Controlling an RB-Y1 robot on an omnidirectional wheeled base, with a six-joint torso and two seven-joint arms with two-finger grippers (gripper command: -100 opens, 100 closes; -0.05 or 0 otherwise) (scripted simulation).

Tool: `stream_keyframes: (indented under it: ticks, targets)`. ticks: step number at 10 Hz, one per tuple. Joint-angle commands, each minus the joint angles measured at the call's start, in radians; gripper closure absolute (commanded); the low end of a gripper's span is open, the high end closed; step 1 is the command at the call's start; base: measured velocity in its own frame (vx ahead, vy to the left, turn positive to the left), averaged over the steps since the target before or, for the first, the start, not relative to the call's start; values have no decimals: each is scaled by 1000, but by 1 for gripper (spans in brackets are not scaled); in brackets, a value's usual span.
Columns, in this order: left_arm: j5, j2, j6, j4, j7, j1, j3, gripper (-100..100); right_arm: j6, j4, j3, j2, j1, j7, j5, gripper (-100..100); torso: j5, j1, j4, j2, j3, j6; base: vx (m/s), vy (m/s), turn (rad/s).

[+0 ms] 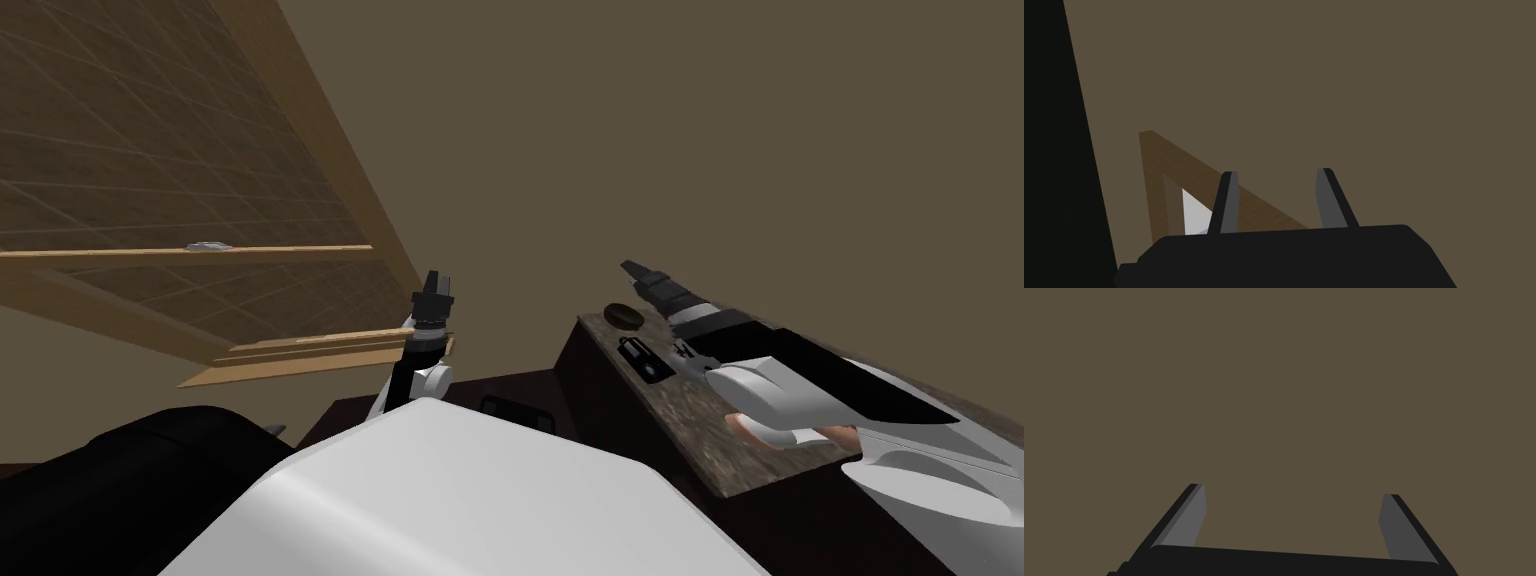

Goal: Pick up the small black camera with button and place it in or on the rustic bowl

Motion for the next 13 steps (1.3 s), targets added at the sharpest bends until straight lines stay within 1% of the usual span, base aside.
stream_keyframes:
  ticks: [1,2,3,4,5,6,7,8,9,10,11,12,13]
  targets:
    - [0,0,0,0,0,0,0,0,40,2,-8,-47,2,33,-33,-100,0,0,0,0,0,0,-6,-40,136]
    - [0,0,0,0,0,0,0,0,75,15,-10,-79,-6,71,-71,-100,0,0,0,0,0,1,-4,-48,241]
    - [0,0,0,0,0,0,0,0,94,15,-10,-101,-6,84,-80,-100,0,-1,0,0,0,0,-4,-46,140]
    - [0,0,0,0,0,0,0,0,124,28,-10,-138,-13,120,-121,-100,0,0,0,0,0,1,-4,-45,210]
    - [0,0,0,0,0,0,0,0,150,28,-10,-152,-13,134,-128,-100,0,0,0,0,0,0,-8,-39,154]
    - [0,0,0,0,0,0,0,0,177,43,-8,-189,-18,171,-168,-100,0,0,0,0,0,1,-11,-41,249]
    - [0,0,0,0,0,0,0,0,204,43,-8,-200,-18,184,-174,-100,0,0,0,0,0,0,-6,-40,116]
    - [0,0,0,0,0,0,0,0,235,59,-5,-238,-21,220,-214,-100,0,0,0,0,0,1,-7,-48,185]
    - [0,0,0,0,0,0,0,0,264,59,-5,-245,-21,234,-220,-100,0,0,0,0,0,1,-8,-45,114]
    - [0,0,0,0,0,0,0,0,292,75,0,-287,-23,270,-263,-100,0,0,0,0,0,1,-8,-47,211]
    - [0,0,0,0,0,0,0,0,320,75,0,-287,-23,283,-264,-100,0,0,0,0,0,1,-3,-48,108]
    - [0,0,0,0,0,0,0,0,352,92,7,-327,-23,318,-305,-100,0,0,0,0,0,2,1,-46,158]
    - [0,0,0,0,0,0,0,0,379,92,7,-327,-23,332,-308,-100,0,-1,0,0,0,1,-1,-47,99]
